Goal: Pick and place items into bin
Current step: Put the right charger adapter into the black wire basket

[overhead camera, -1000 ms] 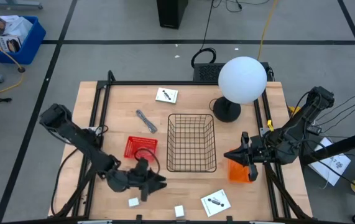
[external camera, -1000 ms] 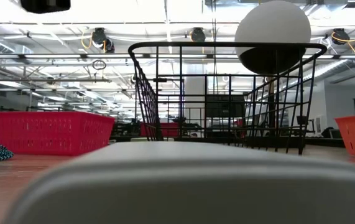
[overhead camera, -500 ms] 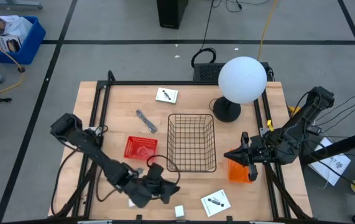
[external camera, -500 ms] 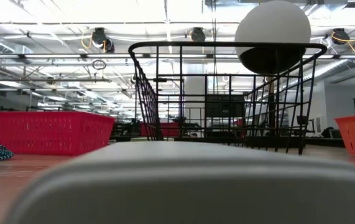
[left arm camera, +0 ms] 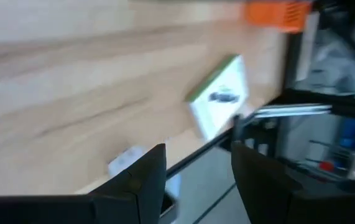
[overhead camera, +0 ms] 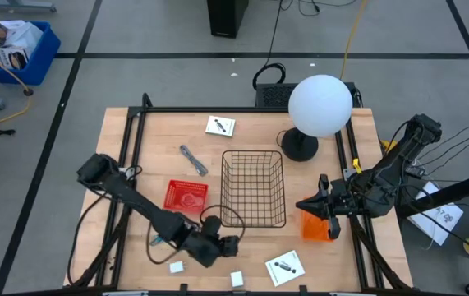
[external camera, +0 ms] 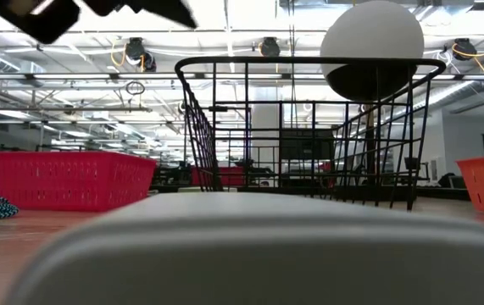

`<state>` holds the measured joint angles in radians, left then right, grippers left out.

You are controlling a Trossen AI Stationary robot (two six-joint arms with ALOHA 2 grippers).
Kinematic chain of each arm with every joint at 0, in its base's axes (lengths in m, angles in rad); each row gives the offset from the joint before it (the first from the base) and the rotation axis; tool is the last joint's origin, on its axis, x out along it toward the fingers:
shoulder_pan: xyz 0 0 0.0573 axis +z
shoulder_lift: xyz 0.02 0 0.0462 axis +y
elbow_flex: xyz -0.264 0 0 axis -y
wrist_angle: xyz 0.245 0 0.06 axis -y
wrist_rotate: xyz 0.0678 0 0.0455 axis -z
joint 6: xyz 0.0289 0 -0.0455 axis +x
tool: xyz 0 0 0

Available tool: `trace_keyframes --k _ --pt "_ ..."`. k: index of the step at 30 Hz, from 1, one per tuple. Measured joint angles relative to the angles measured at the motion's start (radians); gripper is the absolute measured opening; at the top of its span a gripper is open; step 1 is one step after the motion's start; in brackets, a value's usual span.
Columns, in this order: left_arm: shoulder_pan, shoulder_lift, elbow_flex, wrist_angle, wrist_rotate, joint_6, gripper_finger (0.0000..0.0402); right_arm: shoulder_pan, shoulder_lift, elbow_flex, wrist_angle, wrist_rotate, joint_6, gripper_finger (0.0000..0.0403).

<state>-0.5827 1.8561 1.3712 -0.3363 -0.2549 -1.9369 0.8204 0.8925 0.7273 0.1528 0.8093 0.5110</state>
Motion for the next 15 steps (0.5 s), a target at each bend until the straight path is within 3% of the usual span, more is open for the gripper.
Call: trace_keyframes --k 3,9,11,15 --pt "-0.001 0.06 0.096 -0.086 0.097 -0.002 0.0186 0.0 0.0 0.0 0.0 0.0 0.0 0.0" --pt "-0.015 0.122 0.278 -0.36 0.125 -0.172 0.0186 0.0 0.0 0.0 0.0 0.0 0.0 0.0" --pt "-0.015 0.149 0.314 -0.376 0.143 -0.194 0.0186 0.0 0.0 0.0 0.0 0.0 0.0 0.0" --pt "-0.009 0.198 0.361 -0.378 0.276 -0.218 0.0186 0.0 0.0 0.0 0.0 0.0 0.0 0.0"
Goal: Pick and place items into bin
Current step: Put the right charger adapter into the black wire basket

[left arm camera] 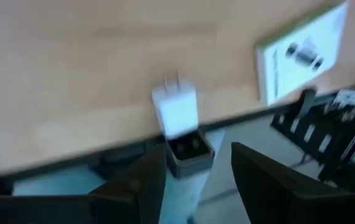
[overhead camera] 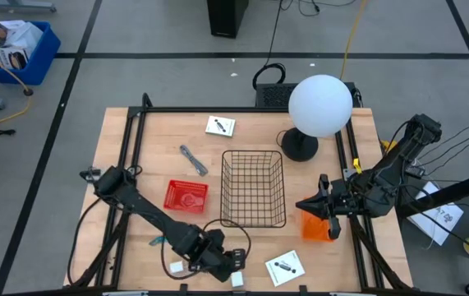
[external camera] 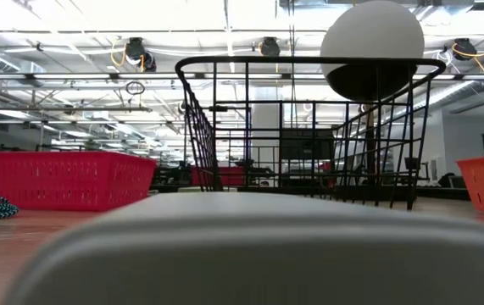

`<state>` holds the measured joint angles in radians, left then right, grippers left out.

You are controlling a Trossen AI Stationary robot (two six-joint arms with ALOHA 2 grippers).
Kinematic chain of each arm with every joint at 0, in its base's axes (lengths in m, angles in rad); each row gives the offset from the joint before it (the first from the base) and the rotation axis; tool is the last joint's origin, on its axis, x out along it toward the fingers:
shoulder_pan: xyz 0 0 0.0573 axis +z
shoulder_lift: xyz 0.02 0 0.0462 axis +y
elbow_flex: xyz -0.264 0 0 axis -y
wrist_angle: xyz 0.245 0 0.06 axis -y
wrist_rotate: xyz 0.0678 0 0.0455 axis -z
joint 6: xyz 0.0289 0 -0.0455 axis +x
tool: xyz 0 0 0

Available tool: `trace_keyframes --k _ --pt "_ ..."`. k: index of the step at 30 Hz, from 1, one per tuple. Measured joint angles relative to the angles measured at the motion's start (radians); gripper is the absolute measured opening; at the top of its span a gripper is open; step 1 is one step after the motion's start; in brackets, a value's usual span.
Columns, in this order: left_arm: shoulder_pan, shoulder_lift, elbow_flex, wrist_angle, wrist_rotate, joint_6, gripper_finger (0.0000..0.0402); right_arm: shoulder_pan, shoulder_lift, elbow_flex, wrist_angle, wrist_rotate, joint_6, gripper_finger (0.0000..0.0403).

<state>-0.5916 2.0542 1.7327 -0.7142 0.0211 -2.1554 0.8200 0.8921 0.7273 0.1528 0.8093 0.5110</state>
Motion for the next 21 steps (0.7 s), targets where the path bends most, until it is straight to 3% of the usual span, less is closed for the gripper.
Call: trace_keyframes --k 3,12,15,19,21 --pt "0.0 0.042 0.018 -0.051 0.057 -0.039 0.0186 0.0 0.0 0.0 0.0 0.0 0.0 0.0" --pt "0.004 0.091 0.027 -0.026 0.036 -0.059 0.0186 0.0 0.0 0.0 0.0 0.0 0.0 0.0" --pt "0.004 0.088 0.027 -0.006 -0.025 -0.045 0.0186 0.0 0.0 0.0 0.0 0.0 0.0 0.0" --pt "0.018 0.088 0.027 0.039 0.031 0.03 0.0186 0.0 0.0 0.0 0.0 0.0 0.0 0.0" --pt "0.023 0.088 0.027 0.035 0.003 0.059 0.0186 0.0 0.0 0.0 0.0 0.0 0.0 0.0"
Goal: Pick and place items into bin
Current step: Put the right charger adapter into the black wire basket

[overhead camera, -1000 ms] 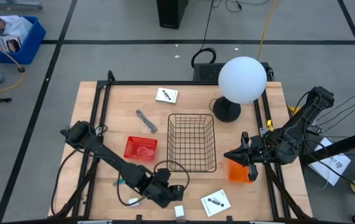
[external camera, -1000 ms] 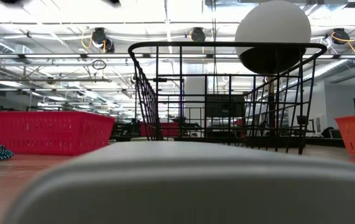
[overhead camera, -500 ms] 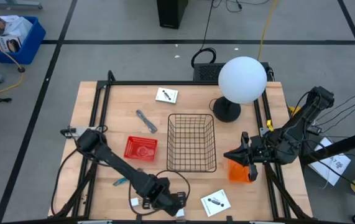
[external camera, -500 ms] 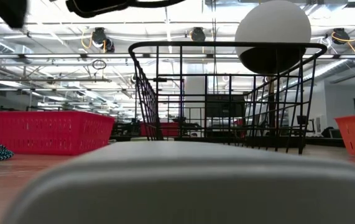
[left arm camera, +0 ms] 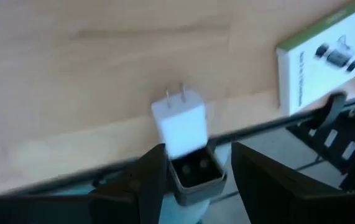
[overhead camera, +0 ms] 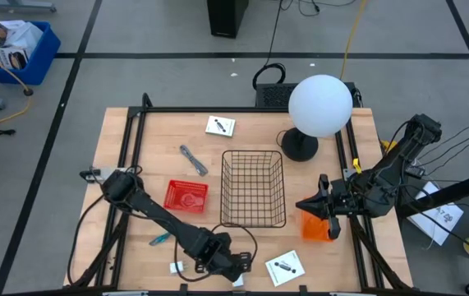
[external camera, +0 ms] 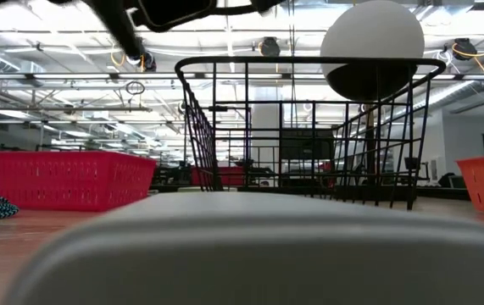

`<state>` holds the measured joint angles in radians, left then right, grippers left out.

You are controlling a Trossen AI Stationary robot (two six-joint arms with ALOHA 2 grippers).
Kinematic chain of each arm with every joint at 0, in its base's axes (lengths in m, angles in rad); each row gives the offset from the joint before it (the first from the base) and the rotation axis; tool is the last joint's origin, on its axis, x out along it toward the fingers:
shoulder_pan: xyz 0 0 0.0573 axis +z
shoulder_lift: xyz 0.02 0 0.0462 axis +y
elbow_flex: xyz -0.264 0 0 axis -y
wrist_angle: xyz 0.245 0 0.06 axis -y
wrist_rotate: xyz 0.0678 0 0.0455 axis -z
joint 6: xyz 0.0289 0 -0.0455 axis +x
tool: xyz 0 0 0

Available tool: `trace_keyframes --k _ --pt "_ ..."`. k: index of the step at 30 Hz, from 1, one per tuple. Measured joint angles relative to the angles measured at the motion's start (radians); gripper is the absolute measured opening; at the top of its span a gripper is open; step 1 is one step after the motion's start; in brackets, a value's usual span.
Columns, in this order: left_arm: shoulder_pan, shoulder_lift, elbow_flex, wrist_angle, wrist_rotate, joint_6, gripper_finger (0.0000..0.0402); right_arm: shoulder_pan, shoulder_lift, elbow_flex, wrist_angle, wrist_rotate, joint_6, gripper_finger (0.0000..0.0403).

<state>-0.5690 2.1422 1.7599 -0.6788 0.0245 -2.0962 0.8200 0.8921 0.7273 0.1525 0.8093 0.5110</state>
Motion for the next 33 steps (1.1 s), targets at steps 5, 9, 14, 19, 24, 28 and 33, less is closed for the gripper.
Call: trace_keyframes --k 5,9,14,19,24,28,33 --pt "-0.001 0.0 0.0 0.007 -0.049 0.013 0.0186 0.0 0.0 0.0 0.0 0.0 0.0 0.0" --pt "-0.004 0.013 0.0 0.007 -0.051 -0.009 0.0186 0.0 0.0 0.0 0.0 0.0 0.0 0.0" --pt "0.002 0.026 0.0 0.052 -0.047 0.0 0.0186 0.0 0.0 0.0 0.0 0.0 0.0 0.0" --pt "0.004 0.045 -0.001 0.045 -0.04 0.011 0.0186 0.0 0.0 0.0 -0.001 0.0 0.0 0.0" --pt "0.015 0.059 -0.001 0.055 -0.016 0.03 0.0186 0.0 0.0 0.0 -0.001 0.0 0.0 0.0" --pt "0.011 0.058 -0.001 0.057 -0.025 0.026 0.0186 0.0 0.0 0.0 0.0 0.0 0.0 0.0" --pt "0.013 0.058 -0.001 0.106 -0.036 0.072 0.0186 0.0 0.0 0.0 0.0 0.0 0.0 0.0"
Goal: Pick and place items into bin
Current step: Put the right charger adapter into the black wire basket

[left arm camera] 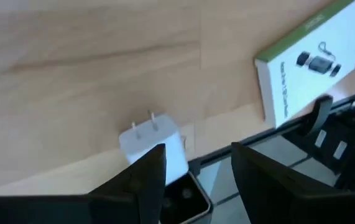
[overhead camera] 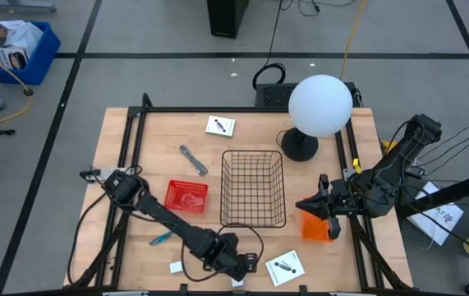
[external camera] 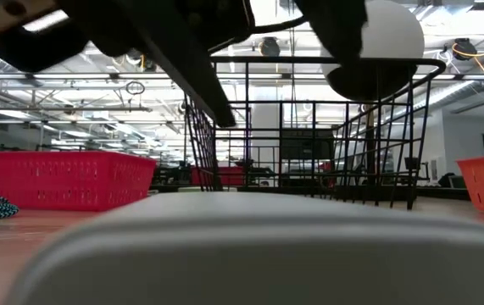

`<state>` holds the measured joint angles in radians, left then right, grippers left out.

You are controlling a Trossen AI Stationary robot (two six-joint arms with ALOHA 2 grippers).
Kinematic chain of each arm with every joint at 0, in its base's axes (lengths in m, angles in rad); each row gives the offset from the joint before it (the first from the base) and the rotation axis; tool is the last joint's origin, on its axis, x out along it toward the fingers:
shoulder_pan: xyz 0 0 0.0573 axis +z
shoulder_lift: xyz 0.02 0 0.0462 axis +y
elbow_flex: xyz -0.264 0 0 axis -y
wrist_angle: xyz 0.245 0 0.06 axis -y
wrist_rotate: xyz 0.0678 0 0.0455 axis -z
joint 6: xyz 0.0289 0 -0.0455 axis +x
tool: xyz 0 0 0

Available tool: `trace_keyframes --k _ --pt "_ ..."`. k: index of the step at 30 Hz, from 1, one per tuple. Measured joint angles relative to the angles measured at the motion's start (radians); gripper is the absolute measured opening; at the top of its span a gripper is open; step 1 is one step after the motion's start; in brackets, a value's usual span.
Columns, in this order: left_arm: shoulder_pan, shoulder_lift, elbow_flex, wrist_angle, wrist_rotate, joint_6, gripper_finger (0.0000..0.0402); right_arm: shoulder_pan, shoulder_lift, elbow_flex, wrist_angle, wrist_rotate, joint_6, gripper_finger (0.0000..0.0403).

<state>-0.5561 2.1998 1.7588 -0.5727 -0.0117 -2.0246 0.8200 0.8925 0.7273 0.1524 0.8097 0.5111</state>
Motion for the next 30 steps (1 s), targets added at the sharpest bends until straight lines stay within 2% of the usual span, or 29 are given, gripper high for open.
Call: trace_keyframes --k 10,13,18,30 --pt "-0.016 0.0 0.0 0.001 -0.14 -0.016 0.0186 0.0 0.0 0.0 0.0 0.0 0.0 0.0" --pt "-0.014 0.0 0.0 0.001 -0.116 0.045 0.0186 0.0 0.0 0.0 0.0 0.0 0.0 0.0" --pt "-0.007 0.0 0.0 0.0 -0.162 0.099 0.0186 0.0 0.0 0.0 0.0 0.0 0.0 0.0" --pt "-0.008 0.0 0.0 0.012 -0.116 0.072 0.0186 0.0 0.0 0.0 0.0 0.0 0.0 0.0"
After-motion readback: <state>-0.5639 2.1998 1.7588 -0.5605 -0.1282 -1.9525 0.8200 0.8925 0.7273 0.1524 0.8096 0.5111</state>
